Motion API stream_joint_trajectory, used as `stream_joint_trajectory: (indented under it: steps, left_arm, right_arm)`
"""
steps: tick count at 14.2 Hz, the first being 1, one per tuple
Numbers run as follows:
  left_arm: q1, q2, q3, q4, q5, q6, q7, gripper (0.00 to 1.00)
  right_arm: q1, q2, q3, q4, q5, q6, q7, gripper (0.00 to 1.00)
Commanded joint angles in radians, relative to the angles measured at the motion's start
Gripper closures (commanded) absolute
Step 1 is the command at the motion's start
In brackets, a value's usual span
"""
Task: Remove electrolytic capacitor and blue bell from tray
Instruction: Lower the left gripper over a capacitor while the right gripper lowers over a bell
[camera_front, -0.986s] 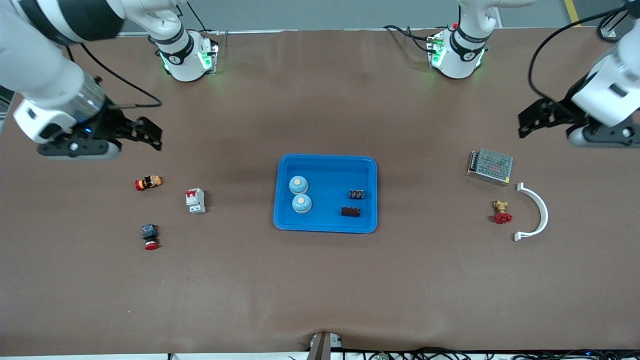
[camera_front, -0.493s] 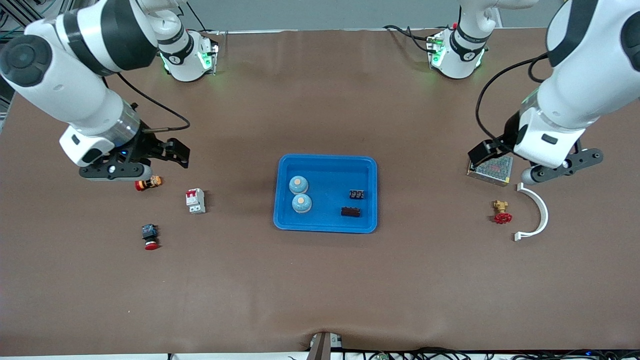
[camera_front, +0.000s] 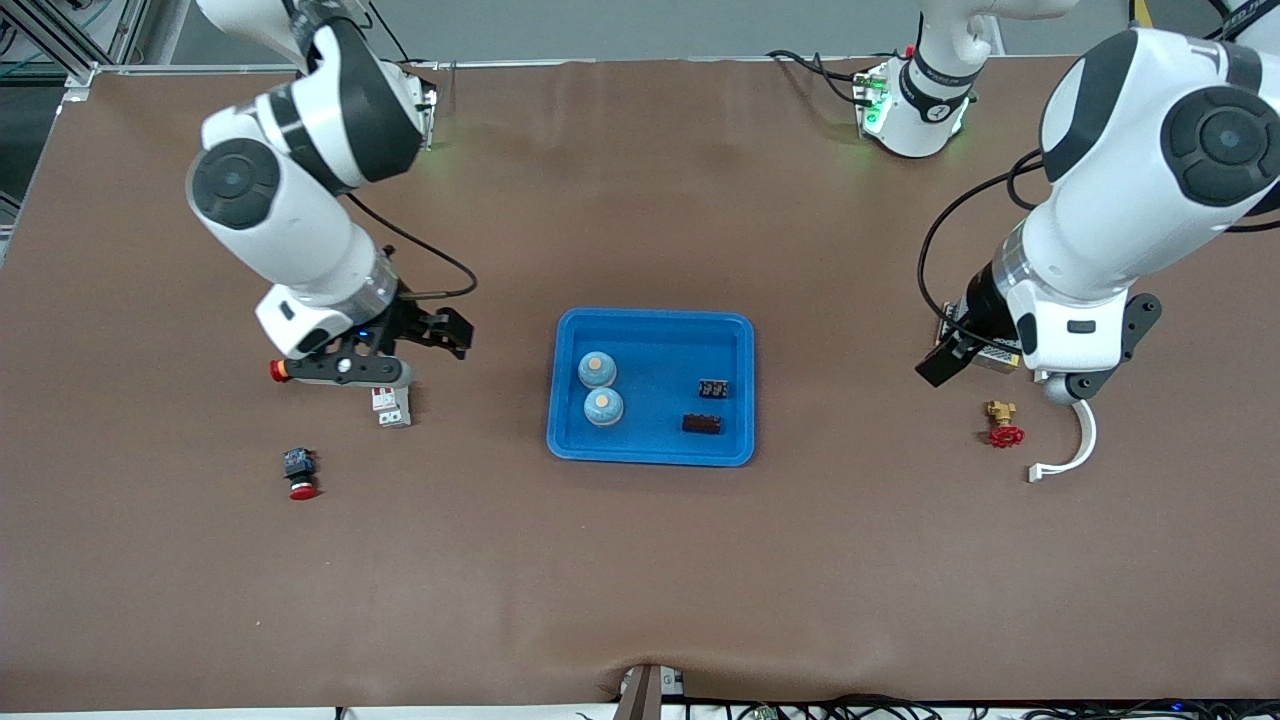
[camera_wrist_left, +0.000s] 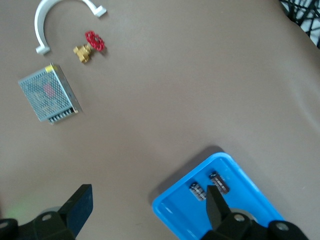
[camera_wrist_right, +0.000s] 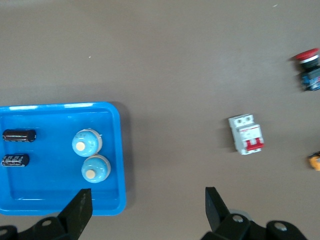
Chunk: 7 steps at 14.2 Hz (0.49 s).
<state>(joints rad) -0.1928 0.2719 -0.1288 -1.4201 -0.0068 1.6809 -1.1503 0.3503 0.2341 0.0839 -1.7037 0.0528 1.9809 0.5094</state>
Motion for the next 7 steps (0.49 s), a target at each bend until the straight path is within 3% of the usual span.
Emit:
stream_joint_trajectory:
  steps: [1,7]
  left_arm:
    - [-0.022,0.032,-0.002,0.006,-0.019,0.04,-0.121,0.0]
    - [-0.092,0.081,0.0,-0.037,-0.029,0.177,-0.417,0.0]
  right_arm:
    - [0.041,0.05,-0.007,0.021,0.004,0.024,0.05,0.0]
    - [0.137,0.143,-0.007,0.024,-0.004,0.099,0.127,0.0]
